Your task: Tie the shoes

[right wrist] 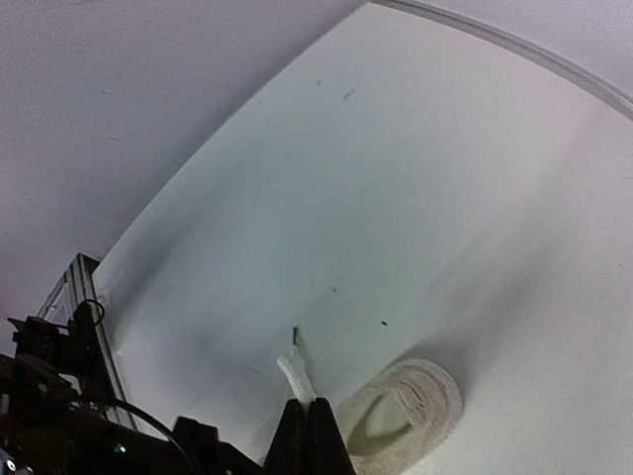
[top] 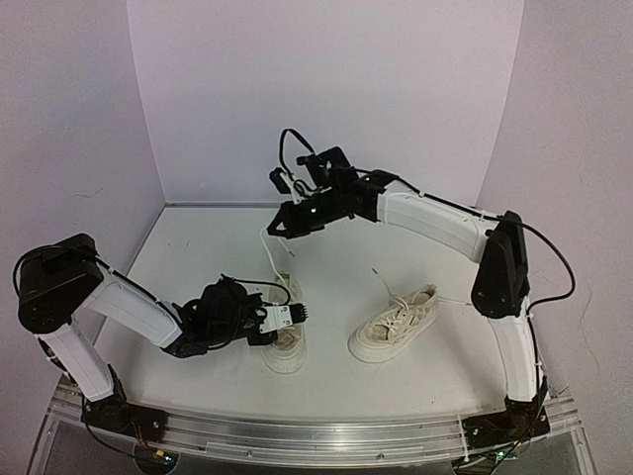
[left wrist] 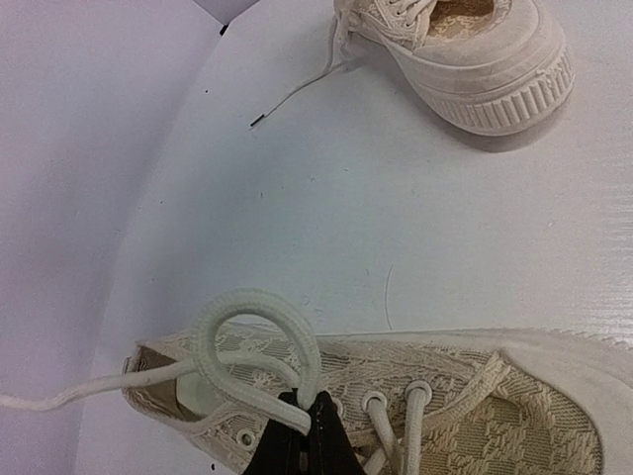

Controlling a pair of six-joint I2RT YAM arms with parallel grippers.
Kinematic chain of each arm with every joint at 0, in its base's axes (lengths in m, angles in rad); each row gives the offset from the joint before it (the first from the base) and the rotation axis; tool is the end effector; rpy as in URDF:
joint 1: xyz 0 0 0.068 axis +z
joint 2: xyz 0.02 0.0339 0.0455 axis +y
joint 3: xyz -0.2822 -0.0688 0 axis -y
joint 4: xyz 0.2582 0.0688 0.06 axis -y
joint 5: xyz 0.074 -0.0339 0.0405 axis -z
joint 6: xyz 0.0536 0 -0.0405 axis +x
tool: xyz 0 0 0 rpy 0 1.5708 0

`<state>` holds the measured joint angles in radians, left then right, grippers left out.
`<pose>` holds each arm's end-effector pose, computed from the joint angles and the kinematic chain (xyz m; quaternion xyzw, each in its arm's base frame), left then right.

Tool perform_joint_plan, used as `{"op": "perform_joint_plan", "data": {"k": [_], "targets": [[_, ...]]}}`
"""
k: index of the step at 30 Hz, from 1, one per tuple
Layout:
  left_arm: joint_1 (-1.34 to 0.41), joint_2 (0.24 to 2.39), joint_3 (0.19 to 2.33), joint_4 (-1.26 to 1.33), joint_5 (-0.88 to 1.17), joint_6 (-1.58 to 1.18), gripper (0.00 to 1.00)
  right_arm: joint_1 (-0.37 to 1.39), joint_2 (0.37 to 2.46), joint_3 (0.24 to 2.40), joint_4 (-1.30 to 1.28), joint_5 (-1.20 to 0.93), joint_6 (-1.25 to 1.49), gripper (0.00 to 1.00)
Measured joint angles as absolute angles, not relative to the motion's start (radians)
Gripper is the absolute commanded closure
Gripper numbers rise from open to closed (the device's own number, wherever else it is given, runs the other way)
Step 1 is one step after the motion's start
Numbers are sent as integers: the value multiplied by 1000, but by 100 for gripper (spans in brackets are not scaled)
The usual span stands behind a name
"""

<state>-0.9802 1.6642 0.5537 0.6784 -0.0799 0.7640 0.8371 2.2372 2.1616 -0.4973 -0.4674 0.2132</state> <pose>0.1876 -0.2721 0.1364 0.6305 0.5578 -0.0247 0.5391 0.3563 0.4312 0.3096 -0.3676 0.7790 0.4093 0.3008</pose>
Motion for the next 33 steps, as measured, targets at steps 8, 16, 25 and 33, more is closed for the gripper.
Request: {"op": "perform_joint_plan", "data": {"k": [8,16,25,33], "targets": [[-994,1675,555,653,-85,789,100,930,2353,2339,-498,-549,260,100],[-1016,1718,579,643,-118,822,100,973,2398,2368,-511,-587,284,100],[-1036,1740,606,630,-151,843,100,996,2428,2419,-513,-615,306,90],[-1040,1747,611,629,-160,850,100,1018,2455,2424,-517,-631,317,62]]}}
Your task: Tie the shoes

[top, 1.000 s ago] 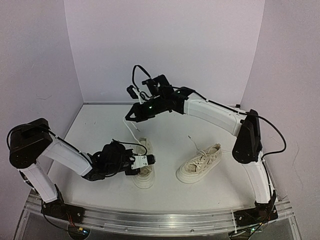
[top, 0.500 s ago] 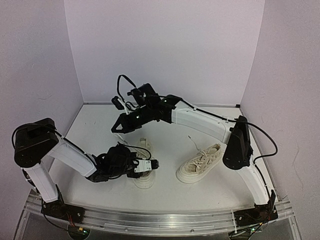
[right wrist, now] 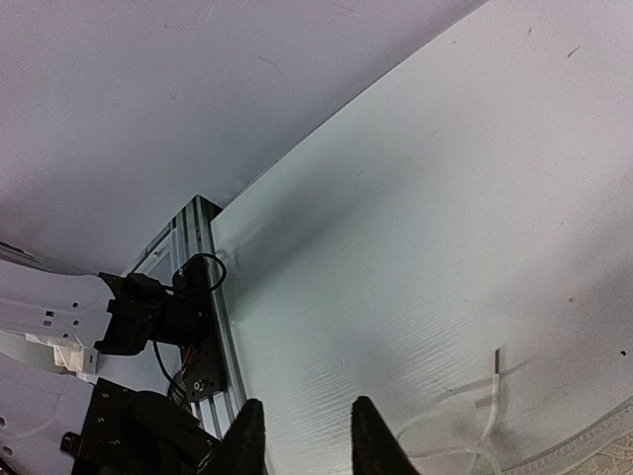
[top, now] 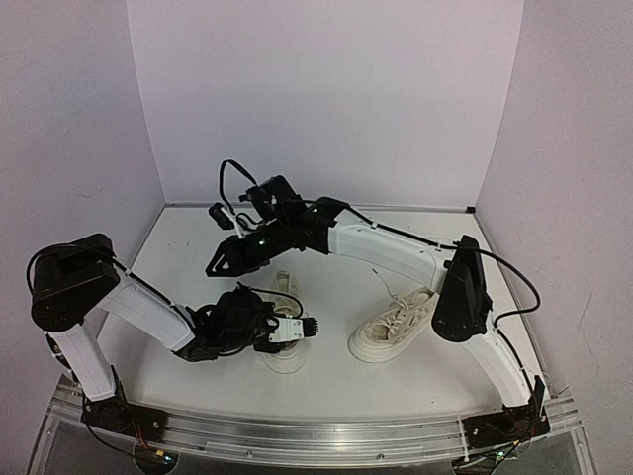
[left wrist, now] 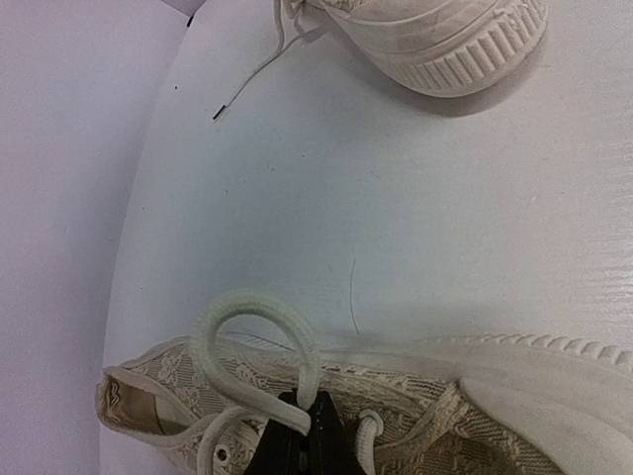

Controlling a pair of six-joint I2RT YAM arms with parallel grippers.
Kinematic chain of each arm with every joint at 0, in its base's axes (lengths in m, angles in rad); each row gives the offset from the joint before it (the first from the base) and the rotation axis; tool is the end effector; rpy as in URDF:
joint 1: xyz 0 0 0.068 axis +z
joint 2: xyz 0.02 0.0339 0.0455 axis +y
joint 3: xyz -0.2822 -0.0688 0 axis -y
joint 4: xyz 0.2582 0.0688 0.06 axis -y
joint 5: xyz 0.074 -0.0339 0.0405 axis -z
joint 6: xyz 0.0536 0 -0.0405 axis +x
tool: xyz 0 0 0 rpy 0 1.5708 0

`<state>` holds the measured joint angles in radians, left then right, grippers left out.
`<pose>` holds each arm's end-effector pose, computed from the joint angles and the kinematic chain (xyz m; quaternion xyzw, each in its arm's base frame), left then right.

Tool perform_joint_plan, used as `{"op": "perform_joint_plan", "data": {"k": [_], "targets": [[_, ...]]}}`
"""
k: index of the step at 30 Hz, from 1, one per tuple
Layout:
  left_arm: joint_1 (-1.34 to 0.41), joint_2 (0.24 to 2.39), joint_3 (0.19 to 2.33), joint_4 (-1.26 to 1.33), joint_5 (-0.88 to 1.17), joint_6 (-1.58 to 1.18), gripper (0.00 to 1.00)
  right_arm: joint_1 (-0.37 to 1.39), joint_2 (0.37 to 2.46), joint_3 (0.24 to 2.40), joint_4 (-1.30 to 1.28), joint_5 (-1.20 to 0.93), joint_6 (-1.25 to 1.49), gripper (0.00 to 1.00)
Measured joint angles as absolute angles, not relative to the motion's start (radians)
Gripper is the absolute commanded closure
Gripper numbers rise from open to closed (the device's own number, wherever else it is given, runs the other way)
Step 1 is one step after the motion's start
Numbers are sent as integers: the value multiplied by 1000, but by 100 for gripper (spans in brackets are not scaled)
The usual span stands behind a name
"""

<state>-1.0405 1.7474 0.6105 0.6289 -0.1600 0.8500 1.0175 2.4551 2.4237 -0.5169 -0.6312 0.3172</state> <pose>0.1811 -0.2920 0.1205 0.6729 0.5360 0.0205 0.5094 0.2875 0.5257 0.2831 -0.4270 0.7267 0.5005 0.1978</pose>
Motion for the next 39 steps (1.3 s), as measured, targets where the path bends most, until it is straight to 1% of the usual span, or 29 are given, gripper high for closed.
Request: {"op": "perform_joint_plan", "data": {"k": [4,9,13,16,19,23,26,34,37,39], "targets": [[-1041,1755,619,628,-160,858,100,1021,2455,2423,-517,-633,317,51],[-1041,1757,621,627,-160,859,100,1017,2424,2387,-515,-623,310,42],[-1041,1757,625,618,-160,842,100,992,2300,2245,-502,-601,302,38],[-1040,1754,647,572,-160,814,100,948,2125,2064,-446,-561,299,37],[-1027,1746,690,486,-138,750,100,897,1926,1900,-402,-511,292,38],[-980,1729,747,377,-58,636,100,863,1724,1745,-328,-443,273,42],[-941,1726,770,324,18,551,100,874,1621,1615,-295,-408,252,48],[-839,1718,787,271,211,312,100,887,1533,1288,-275,-348,196,60],[-812,1718,803,252,262,238,100,896,1499,1208,-271,-320,164,64],[-798,1724,823,234,291,199,100,926,1480,1179,-263,-281,129,65]]}}
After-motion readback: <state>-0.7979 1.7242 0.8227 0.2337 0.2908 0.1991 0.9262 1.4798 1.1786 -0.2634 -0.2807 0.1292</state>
